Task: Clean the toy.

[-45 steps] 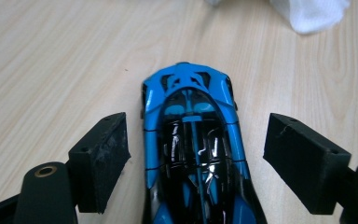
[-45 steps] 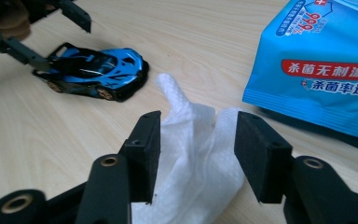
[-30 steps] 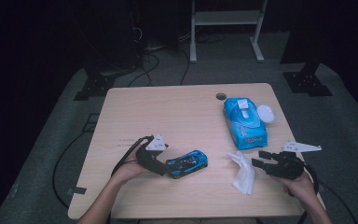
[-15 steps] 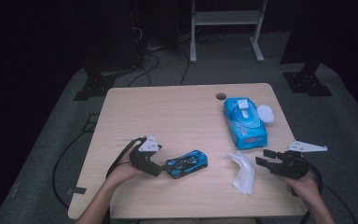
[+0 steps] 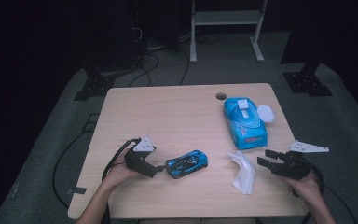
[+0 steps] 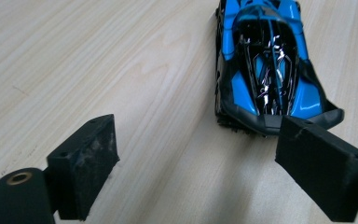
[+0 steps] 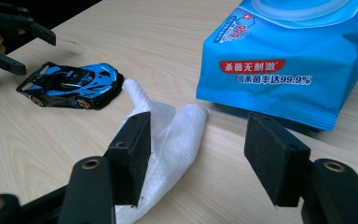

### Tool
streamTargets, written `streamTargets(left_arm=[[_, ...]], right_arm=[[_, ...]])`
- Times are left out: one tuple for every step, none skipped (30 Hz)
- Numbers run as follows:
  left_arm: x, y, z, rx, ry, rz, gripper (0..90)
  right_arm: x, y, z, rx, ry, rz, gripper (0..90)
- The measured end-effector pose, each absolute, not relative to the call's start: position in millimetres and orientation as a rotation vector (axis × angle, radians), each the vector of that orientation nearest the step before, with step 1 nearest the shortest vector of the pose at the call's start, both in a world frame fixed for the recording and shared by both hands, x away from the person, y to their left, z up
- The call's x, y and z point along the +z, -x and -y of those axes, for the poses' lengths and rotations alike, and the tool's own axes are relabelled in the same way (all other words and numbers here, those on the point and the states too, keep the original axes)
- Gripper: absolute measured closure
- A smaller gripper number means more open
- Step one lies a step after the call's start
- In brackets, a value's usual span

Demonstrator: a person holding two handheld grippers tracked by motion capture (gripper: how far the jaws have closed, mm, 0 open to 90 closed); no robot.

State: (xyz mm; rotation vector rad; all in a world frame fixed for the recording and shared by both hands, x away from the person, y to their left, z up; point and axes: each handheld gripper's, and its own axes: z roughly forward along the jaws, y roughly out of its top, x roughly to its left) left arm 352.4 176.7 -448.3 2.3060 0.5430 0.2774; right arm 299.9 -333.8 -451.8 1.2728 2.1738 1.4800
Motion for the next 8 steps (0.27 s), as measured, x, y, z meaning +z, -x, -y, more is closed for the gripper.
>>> streamTargets(left_arm=[[-448.5,-352.7,-176.5,0.271,-2.309,-0.544,11.6],[-448.9,-352.6,-176.0,0.271,-2.308,-0.546,11.1],[-449.1,-352.4,-176.0,0.275,-2.312,-0.548,10.8],[-448.9,-352.4,-176.4,0.275,-2.314,-0.552,10.8],[-449.0,-352.6,-177.2,0.276,-2.311,-0.553,10.7],[-450.2,-351.7,-178.2,0.289,-2.287,-0.562,10.7],[-451.1,-352.3,-180.0,0.286,-2.287,-0.564,10.7],[-452.1,-353.2,-181.6,0.281,-2.292,-0.576,10.7]], right_arm=[[-452.3,-299.5,333.6,1.479,-1.272,-2.173,40.2],[-452.4,-299.0,333.5,1.478,-1.27,-2.176,40.0],[-452.4,-298.8,333.5,1.476,-1.265,-2.178,39.7],[-452.4,-298.4,333.6,1.476,-1.26,-2.176,39.5],[-452.5,-298.1,333.7,1.476,-1.26,-2.173,39.6],[-452.8,-298.0,333.9,1.477,-1.263,-2.169,39.6],[-453.4,-298.1,334.0,1.478,-1.264,-2.169,39.6],[-454.0,-298.5,334.0,1.476,-1.262,-2.171,39.6]])
